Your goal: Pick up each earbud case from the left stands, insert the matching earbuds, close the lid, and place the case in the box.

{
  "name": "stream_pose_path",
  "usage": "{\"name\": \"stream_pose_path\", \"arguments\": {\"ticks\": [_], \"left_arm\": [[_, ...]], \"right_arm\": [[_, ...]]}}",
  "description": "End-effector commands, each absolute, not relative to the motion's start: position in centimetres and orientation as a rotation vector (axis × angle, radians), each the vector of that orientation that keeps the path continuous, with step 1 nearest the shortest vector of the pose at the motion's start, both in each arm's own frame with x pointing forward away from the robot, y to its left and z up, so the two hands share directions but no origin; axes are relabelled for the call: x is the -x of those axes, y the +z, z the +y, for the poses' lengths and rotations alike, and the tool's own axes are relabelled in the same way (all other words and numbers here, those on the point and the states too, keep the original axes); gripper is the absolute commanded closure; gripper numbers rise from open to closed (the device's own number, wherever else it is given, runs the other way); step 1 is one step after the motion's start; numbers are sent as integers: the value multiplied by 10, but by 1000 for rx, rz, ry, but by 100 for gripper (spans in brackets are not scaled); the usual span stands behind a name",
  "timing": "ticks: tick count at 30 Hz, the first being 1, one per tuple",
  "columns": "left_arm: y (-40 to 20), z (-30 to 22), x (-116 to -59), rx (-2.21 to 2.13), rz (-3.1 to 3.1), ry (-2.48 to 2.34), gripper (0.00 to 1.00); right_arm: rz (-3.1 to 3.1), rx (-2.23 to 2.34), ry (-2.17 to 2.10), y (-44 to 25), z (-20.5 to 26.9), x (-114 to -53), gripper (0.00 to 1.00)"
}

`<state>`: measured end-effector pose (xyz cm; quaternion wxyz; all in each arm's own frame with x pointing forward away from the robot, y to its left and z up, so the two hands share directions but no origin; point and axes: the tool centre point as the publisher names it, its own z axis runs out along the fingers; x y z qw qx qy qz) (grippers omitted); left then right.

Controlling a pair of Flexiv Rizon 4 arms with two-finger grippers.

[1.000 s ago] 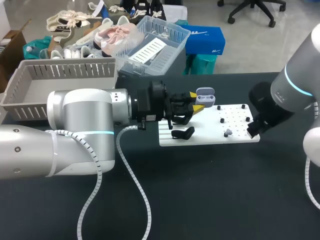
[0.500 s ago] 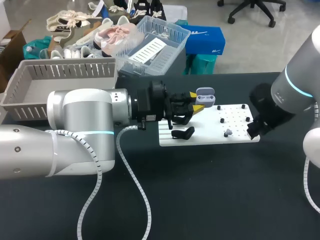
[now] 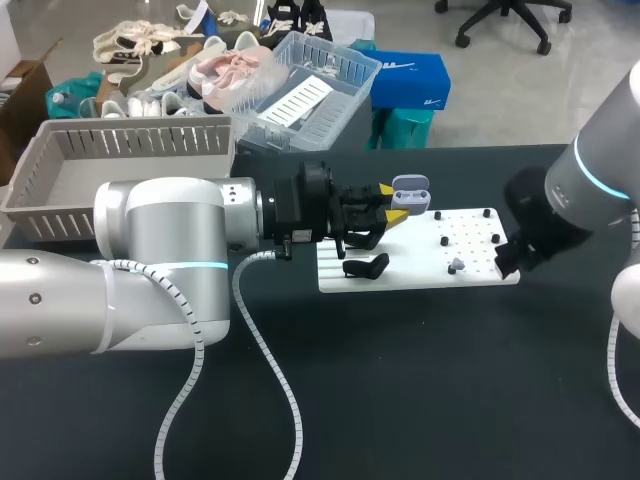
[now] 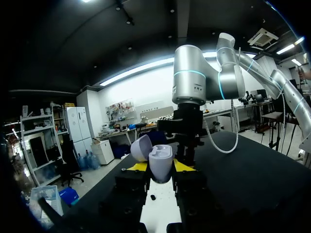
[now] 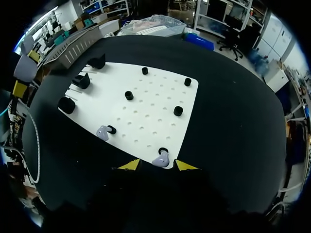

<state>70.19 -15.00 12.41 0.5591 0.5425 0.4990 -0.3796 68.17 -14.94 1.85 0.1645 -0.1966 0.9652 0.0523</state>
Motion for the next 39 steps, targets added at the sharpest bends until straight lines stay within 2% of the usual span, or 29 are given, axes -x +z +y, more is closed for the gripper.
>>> {"name": "stream_pose_path", "arguments": {"ticks": [1,16,21,31,39], "left_arm": [[123,-150,-701,-1274,1175,-892,100],[123,-150,-701,-1274,1175,-892,100],[123,-150,-701,-1274,1175,-892,100],[123,-150,-701,-1274,1175,-892,100],[123,-150,-701,-1274,1175,-892,100]], "right_arm": [[2741,539,140,17,-149,-679,60],[2742,527,117,22,-147,-681,64],[2741,523,120,21,-147,-681,73],[2750,511,120,20,-147,-681,67],[2749,493,120,19,-147,-684,67]]}}
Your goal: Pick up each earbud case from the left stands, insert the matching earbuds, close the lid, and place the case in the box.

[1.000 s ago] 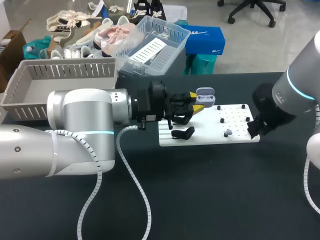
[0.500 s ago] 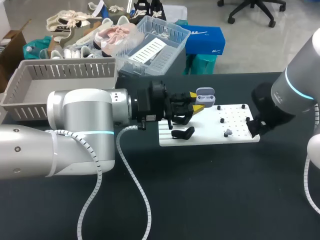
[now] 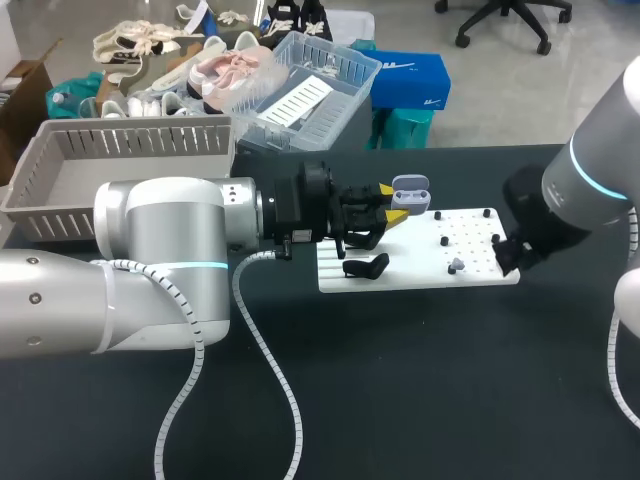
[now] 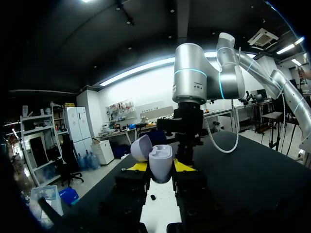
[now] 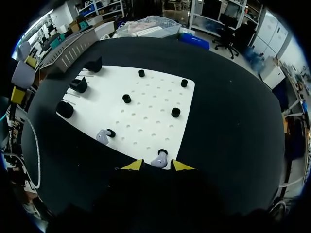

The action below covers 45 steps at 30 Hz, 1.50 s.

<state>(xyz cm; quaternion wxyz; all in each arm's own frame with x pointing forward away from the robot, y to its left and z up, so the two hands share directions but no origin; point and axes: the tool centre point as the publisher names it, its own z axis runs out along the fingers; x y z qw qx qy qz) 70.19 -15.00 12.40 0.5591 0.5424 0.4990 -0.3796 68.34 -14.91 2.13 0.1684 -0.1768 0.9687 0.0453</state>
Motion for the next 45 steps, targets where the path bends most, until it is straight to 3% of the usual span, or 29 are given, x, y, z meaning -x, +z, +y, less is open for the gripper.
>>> {"name": "stream_pose_path", "arguments": {"ticks": [1,34,38,40,44,45], "left_arm": [[123,-150,-701,-1274,1175,-892,100],[123,-150,-701,-1274,1175,-892,100],[123,-150,-701,-1274,1175,-892,100],[123,-150,-701,-1274,1175,-892,100],[123,-150,-701,-1274,1175,-892,100],[123,-150,-701,-1274,1175,-892,100]], "right_arm": [[2749,493,121,19,-147,-685,68],[2757,427,119,16,-149,-688,76],[2760,430,121,15,-149,-688,81],[2760,429,123,15,-149,-688,89],[2763,429,123,14,-149,-689,91],[2764,430,122,14,-149,-689,97]]}}
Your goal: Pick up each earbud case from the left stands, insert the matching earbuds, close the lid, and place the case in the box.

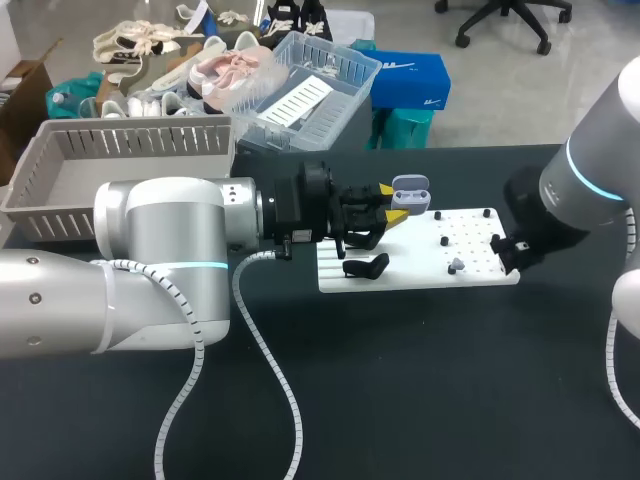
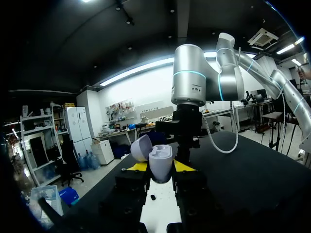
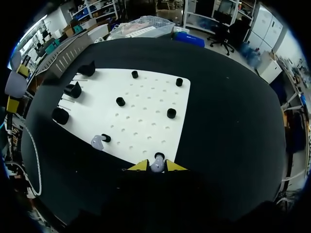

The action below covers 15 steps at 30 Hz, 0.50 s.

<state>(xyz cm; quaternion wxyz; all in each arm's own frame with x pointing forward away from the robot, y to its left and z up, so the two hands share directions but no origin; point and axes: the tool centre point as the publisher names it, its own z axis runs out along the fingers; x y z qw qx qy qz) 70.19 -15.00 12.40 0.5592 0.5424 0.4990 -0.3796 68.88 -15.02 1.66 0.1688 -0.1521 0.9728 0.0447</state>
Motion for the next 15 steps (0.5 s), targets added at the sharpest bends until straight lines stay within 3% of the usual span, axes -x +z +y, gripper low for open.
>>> {"name": "stream_pose_path", "arguments": {"ticks": [1,15], "left_arm": [[123,-150,-701,-1274,1175,-892,100],[123,-150,-701,-1274,1175,-892,100]], "right_arm": [[2765,430,121,14,-149,-689,100],[2752,459,94,33,-145,-685,100]]}}
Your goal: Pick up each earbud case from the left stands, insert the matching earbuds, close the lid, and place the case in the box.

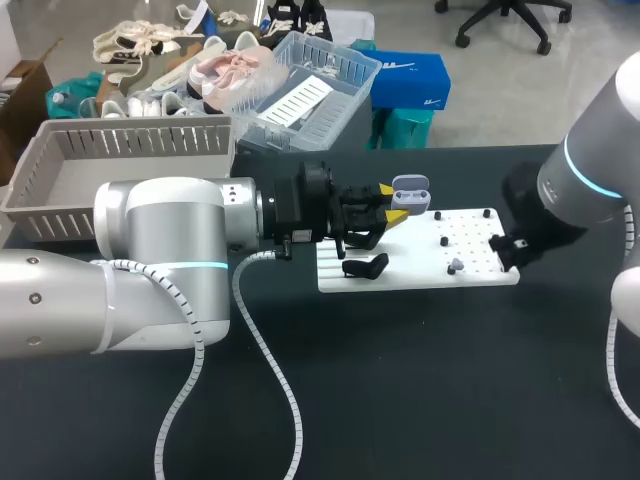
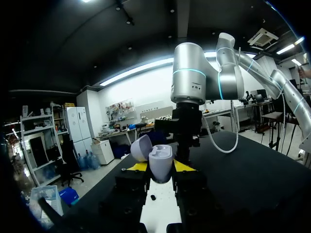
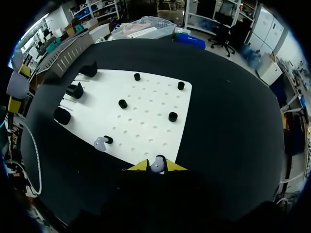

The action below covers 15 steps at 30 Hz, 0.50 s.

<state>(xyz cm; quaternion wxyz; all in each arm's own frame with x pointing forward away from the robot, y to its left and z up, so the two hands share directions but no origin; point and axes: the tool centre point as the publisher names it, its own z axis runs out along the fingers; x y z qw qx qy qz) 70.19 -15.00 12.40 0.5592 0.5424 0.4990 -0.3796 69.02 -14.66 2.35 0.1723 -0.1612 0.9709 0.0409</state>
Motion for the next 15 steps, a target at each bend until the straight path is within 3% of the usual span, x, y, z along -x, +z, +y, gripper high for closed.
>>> {"name": "stream_pose_path", "arguments": {"ticks": [1,15], "left_arm": [[123,-150,-701,-1274,1175,-892,100],[123,-150,-701,-1274,1175,-892,100]], "right_arm": [[2751,462,90,36,-144,-684,100],[2716,564,28,86,-120,-662,100]]}}
